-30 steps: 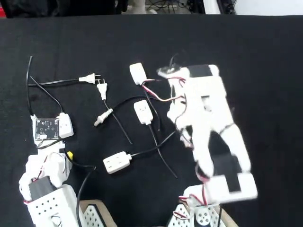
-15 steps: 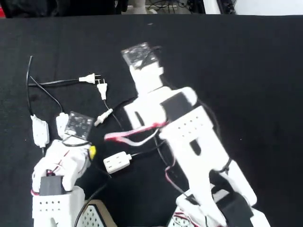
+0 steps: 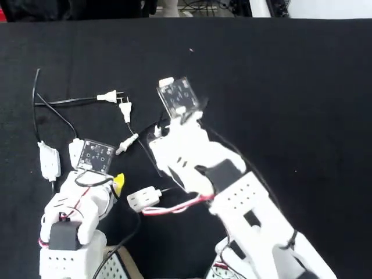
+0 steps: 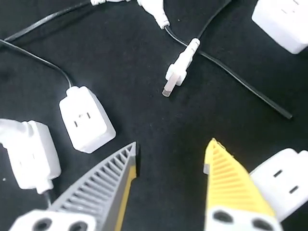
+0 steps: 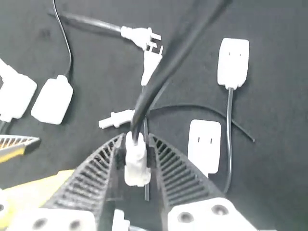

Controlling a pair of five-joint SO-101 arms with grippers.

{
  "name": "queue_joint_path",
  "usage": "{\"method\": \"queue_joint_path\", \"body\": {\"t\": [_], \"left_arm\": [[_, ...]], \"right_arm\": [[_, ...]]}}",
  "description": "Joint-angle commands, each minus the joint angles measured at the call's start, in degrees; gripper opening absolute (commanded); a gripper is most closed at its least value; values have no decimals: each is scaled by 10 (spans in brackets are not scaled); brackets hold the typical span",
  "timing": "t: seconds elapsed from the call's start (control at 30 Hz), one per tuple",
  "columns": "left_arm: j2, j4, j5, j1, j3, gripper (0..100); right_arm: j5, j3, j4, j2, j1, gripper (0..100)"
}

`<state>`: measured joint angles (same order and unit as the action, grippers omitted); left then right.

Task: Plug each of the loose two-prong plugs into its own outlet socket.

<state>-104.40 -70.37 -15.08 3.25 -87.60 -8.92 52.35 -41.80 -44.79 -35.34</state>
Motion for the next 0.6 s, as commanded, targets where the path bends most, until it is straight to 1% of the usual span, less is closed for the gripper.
{"method": "queue_joint_path", "body": {"t": [0.0, 0.13, 0.23, 0.37, 0.43, 0.57], "left_arm": [[-3, -3, 14, -36, 34, 235], [-2, -8, 13, -91, 36, 234], [-2, -10, 13, -131, 45, 238], [-2, -8, 14, -178, 62, 238], [-2, 18, 17, -190, 64, 238], [-2, 118, 19, -187, 31, 239]], "right_arm": [[-5, 52, 72, -58, -8, 12], [-10, 94, 100, -94, -9, 12], [-52, 106, 120, -100, -9, 12], [-83, 106, 120, -100, -9, 12], [-89, 107, 118, -100, -11, 12], [-88, 105, 89, -103, -56, 12]]}}
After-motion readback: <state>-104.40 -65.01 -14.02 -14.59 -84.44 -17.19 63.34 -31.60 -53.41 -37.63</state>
